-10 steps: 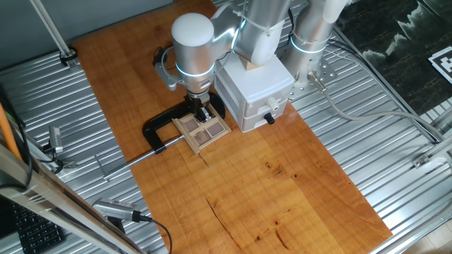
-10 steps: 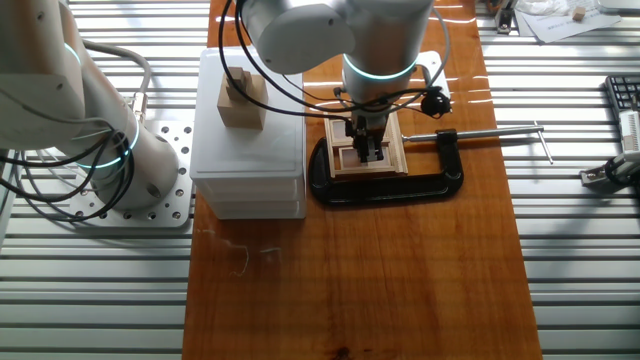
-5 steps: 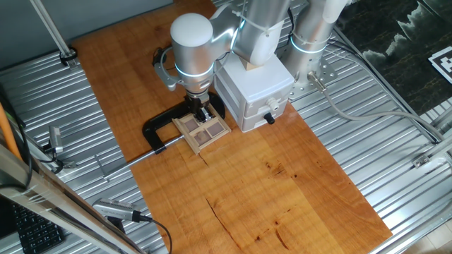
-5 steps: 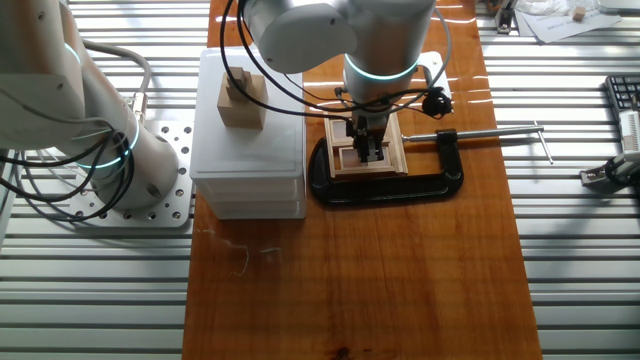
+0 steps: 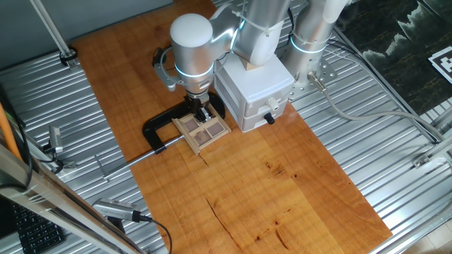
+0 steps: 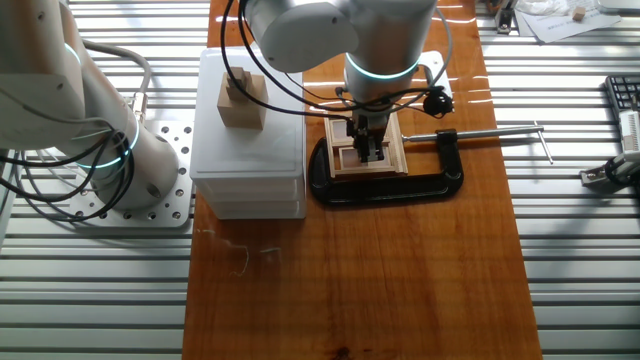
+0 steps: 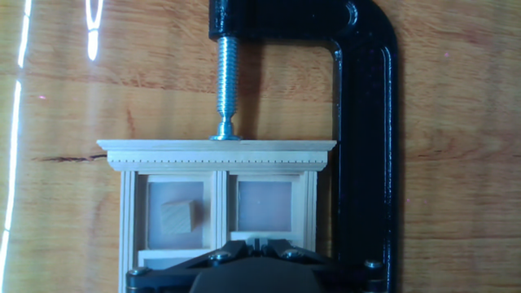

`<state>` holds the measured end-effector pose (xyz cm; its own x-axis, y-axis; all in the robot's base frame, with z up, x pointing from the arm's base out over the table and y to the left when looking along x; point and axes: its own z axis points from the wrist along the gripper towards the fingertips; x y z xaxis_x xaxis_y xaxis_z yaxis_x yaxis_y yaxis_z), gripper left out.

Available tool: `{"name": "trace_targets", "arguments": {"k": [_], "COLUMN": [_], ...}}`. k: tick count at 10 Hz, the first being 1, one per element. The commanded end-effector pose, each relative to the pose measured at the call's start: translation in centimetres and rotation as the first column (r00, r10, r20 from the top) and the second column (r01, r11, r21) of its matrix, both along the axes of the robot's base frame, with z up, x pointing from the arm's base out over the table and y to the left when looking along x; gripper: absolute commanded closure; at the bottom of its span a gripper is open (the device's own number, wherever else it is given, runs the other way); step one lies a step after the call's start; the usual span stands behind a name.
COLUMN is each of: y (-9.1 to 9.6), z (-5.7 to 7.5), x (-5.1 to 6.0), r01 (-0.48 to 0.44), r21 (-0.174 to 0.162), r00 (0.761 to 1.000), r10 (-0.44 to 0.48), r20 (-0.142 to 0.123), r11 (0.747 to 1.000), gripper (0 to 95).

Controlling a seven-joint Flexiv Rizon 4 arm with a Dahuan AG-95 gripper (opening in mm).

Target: Open a sliding window

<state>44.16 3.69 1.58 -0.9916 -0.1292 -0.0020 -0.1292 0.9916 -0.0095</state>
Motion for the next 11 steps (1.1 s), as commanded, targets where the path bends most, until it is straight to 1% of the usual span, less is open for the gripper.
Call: {"name": "trace_targets", "arguments": {"k": [1,5,6,8,10,11], "y": [0.0,0.0,0.0,0.0,0.0,0.0], "z": [-0.16,-0.14,-0.14,-0.14,-0.14,-0.14], "x": [0.03,0.03,0.03,0.03,0.03,0.03], "r01": [0.002,0.007,0.005,-0.021,-0.078,-0.09], "r21": [-0.001,-0.001,0.001,0.0,0.007,0.007], "r00": [1.0,1.0,1.0,1.0,0.997,0.996], "r10": [-0.002,-0.007,-0.005,0.021,0.078,0.09], "r20": [0.002,0.002,0.007,0.004,0.003,0.003], "r11": [1.0,1.0,1.0,1.0,0.997,0.996], "gripper": [95.0,95.0,95.0,95.0,95.0,95.0]}}
